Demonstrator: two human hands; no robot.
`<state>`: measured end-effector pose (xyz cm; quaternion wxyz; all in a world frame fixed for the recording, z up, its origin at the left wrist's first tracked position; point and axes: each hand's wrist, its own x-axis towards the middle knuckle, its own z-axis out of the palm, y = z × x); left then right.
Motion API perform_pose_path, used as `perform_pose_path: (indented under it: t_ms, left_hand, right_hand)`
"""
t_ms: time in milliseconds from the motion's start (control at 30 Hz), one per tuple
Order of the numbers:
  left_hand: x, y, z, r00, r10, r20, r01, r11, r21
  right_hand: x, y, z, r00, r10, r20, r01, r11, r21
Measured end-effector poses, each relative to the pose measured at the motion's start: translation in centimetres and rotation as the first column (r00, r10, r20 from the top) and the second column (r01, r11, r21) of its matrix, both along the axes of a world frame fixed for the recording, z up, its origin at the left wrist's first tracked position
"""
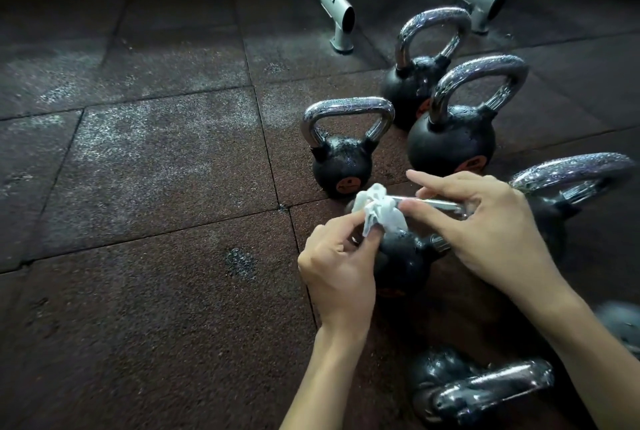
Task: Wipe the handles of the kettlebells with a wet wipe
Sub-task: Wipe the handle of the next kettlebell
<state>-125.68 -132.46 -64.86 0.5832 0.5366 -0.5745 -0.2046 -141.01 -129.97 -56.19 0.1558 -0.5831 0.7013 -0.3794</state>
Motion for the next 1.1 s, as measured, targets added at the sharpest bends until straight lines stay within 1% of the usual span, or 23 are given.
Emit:
perform_pose_path:
  t_ms: [33, 67, 133, 167, 200, 267, 333, 367, 400, 433, 467, 500, 533, 567, 633, 700, 733, 833, 900, 967, 1033, 1100]
  left_hand:
    - [0.2, -0.1, 0.5, 0.999, -0.040, 0.004, 0.040, 0.999, -0.033]
    - [0.5, -0.2, 1.0, 0.996, -0.091, 0.021, 0.092, 0.992, -0.081]
    - [1.3, -0.8, 1.9, 0.976, -0.190, 0.109, 0.208, 0.960, -0.185]
    - [1.7, -1.2, 2.2, 0.960, -0.234, 0.156, 0.264, 0.940, -0.214]
    - [2.1, -1.7, 2.3, 0.940, -0.281, 0.192, 0.320, 0.923, -0.215]
    - [3.2, -2.6, 2.4, 0.877, -0.413, 0.245, 0.454, 0.879, -0.143]
    - [4.7, -3.7, 2.8, 0.757, -0.569, 0.322, 0.604, 0.797, -0.011]
    - [5.4, -4.5, 3.2, 0.696, -0.621, 0.360, 0.650, 0.758, 0.053]
    - [6.1, -5.3, 3.8, 0.663, -0.642, 0.384, 0.665, 0.741, 0.092]
    - [6.6, -6.3, 4.2, 0.669, -0.645, 0.371, 0.657, 0.746, 0.112]
    - [6.8, -7.3, 4.8, 0.692, -0.647, 0.320, 0.638, 0.755, 0.149]
    - [6.7, -8.3, 5.3, 0.709, -0.652, 0.267, 0.614, 0.758, 0.220]
    - [6.4, -9.4, 5.7, 0.697, -0.672, 0.248, 0.594, 0.736, 0.325]
    - [5.7, -10.3, 6.2, 0.645, -0.717, 0.263, 0.586, 0.686, 0.431]
    - [4.5, -11.8, 7.3, 0.486, -0.824, 0.291, 0.580, 0.553, 0.599]
    - [3.8, -12.6, 8.1, 0.372, -0.881, 0.292, 0.546, 0.462, 0.699]
    - [3.8, -12.7, 8.2, 0.343, -0.890, 0.300, 0.534, 0.448, 0.717]
    - [4.8, -12.4, 7.4, 0.337, -0.895, 0.293, 0.572, 0.442, 0.692]
    - [5.6, -11.1, 6.6, 0.371, -0.882, 0.291, 0.598, 0.466, 0.652]
    - [5.8, -9.6, 6.0, 0.439, -0.812, 0.384, 0.540, 0.580, 0.610]
    - [5.3, -8.3, 6.2, 0.486, -0.716, 0.502, 0.449, 0.697, 0.560]
    - [4.5, -7.4, 6.4, 0.510, -0.646, 0.567, 0.380, 0.761, 0.525]
  right_hand:
    - [0.5, -0.1, 0.3, 0.990, 0.047, 0.131, -0.056, 0.996, 0.065]
    - [0.8, -0.2, 0.6, 0.957, 0.093, 0.274, -0.132, 0.983, 0.127]
    - [1.1, -0.3, 0.9, 0.849, 0.139, 0.510, -0.258, 0.951, 0.169]
    - [1.2, -0.4, 1.1, 0.810, 0.135, 0.571, -0.276, 0.946, 0.168]
    - [1.3, -0.3, 1.2, 0.791, 0.120, 0.599, -0.268, 0.949, 0.165]
    - [1.6, 0.0, 1.1, 0.791, 0.080, 0.607, -0.231, 0.957, 0.174]
    - [1.8, 0.5, 0.5, 0.820, 0.016, 0.572, -0.146, 0.972, 0.183]
    - [1.7, 0.8, 0.0, 0.842, -0.048, 0.537, -0.054, 0.984, 0.172]
    - [1.6, 1.1, -0.5, 0.856, -0.137, 0.498, 0.075, 0.987, 0.144]
    - [1.5, 1.5, -0.9, 0.853, -0.241, 0.462, 0.220, 0.970, 0.099]
    - [1.6, 1.9, -1.4, 0.836, -0.347, 0.425, 0.362, 0.931, 0.048]
    - [2.0, 2.2, -1.8, 0.810, -0.442, 0.386, 0.479, 0.878, 0.000]
    - [2.7, 2.4, -2.1, 0.781, -0.518, 0.350, 0.564, 0.825, -0.038]
    - [3.5, 2.4, -2.4, 0.757, -0.566, 0.325, 0.618, 0.783, -0.074]
    - [5.1, 1.8, -3.2, 0.746, -0.596, 0.297, 0.653, 0.742, -0.151]
    - [6.1, 0.9, -3.9, 0.762, -0.594, 0.258, 0.646, 0.730, -0.225]
    - [6.5, 0.6, -4.2, 0.767, -0.597, 0.233, 0.641, 0.722, -0.259]
    - [6.3, 0.3, -4.7, 0.757, -0.632, 0.167, 0.646, 0.686, -0.334]
    - [5.5, 0.5, -4.9, 0.739, -0.659, 0.141, 0.658, 0.662, -0.357]
    - [4.8, 0.6, -4.9, 0.712, -0.683, 0.165, 0.691, 0.636, -0.344]
    - [4.8, 0.9, -4.7, 0.691, -0.694, 0.201, 0.717, 0.623, -0.313]
    - [5.3, 1.2, -4.8, 0.689, -0.685, 0.235, 0.723, 0.632, -0.277]
